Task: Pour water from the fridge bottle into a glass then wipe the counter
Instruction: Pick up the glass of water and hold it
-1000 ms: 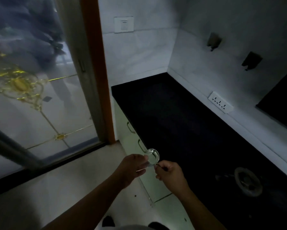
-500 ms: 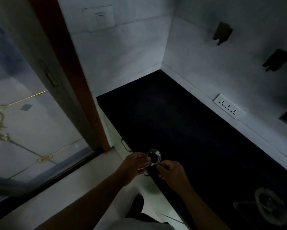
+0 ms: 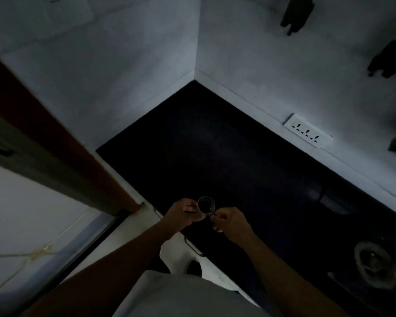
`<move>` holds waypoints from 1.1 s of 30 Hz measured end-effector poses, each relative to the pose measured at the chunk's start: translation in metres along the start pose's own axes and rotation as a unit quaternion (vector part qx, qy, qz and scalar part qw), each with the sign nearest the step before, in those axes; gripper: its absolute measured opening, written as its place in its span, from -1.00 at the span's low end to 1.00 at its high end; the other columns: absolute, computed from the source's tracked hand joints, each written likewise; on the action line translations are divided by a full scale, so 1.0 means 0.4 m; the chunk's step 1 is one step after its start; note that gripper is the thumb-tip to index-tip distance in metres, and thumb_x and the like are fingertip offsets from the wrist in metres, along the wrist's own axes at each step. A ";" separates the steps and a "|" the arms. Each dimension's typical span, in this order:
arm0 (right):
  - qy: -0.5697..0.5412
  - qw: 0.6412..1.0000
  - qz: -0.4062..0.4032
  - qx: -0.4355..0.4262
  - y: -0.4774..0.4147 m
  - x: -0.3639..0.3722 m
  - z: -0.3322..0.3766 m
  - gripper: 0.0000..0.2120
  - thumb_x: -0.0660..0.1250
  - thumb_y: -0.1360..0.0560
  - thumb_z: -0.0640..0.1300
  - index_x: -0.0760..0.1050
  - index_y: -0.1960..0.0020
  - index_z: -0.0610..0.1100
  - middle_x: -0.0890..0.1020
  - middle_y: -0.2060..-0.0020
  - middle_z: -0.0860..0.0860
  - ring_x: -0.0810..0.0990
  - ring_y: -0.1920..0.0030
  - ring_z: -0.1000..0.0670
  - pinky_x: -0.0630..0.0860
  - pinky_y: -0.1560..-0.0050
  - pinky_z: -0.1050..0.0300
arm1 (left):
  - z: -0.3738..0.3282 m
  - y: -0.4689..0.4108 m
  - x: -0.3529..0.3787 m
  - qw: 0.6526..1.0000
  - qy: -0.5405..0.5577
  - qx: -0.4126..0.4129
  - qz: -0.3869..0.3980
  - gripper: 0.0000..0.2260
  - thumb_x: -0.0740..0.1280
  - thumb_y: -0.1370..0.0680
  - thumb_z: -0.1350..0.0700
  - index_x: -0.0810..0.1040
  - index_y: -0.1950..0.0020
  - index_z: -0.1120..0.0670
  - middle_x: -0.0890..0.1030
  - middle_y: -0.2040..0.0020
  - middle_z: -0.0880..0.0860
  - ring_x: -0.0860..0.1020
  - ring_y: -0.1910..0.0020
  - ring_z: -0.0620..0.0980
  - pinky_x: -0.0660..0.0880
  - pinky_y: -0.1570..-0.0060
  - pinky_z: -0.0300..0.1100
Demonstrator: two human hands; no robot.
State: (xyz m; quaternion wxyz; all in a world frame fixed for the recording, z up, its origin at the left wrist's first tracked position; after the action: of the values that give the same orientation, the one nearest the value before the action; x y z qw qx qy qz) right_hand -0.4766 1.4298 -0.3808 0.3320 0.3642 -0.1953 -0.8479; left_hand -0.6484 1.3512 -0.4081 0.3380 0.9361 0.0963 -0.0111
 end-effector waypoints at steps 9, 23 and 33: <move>-0.081 0.991 -0.052 0.092 -0.062 0.054 0.035 -0.85 0.40 -0.53 -0.21 0.65 0.14 -0.29 0.69 0.34 -0.13 0.69 0.31 -0.06 0.65 0.08 -0.03 | -0.033 -0.136 -0.086 0.991 -0.116 0.019 0.063 -0.62 0.61 -0.36 0.15 0.57 -0.09 0.11 0.67 -0.01 0.00 0.64 -0.06 -0.08 0.51 0.00 -0.30; -0.135 0.975 -0.094 0.151 -0.100 0.127 0.047 -0.85 0.40 -0.51 -0.21 0.64 0.16 -0.29 0.70 0.29 -0.21 0.67 0.28 -0.09 0.65 0.06 -0.15 | -0.070 -0.205 -0.127 0.960 -0.244 0.076 0.113 -0.65 0.59 -0.36 0.04 0.59 -0.06 0.05 0.68 0.00 -0.05 0.64 -0.01 -0.11 0.57 -0.11 -0.08; -0.088 0.975 -0.093 0.183 -0.103 0.129 0.088 -0.80 0.38 -0.53 -0.12 0.51 0.28 -0.07 0.67 0.33 -0.09 0.61 0.35 0.02 0.61 0.12 -0.02 | -0.083 -0.228 -0.128 0.941 -0.303 0.080 0.128 -0.51 0.58 -0.37 -0.01 0.56 -0.24 0.07 0.64 -0.11 0.00 0.59 -0.10 -0.06 0.54 -0.13 -0.11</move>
State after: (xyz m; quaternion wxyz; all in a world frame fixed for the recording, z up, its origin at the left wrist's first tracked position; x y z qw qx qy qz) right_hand -0.5469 1.4256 -0.4064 0.1609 0.3593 -0.3414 -0.8535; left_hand -0.7173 1.4321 -0.4357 0.2734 0.9171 -0.1323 -0.2583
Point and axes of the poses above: each hand's wrist, its own y-axis away from the middle knuckle, its own x-axis out of the palm, z = x × y, the point moved 3 cm from there along -y, towards the middle knuckle
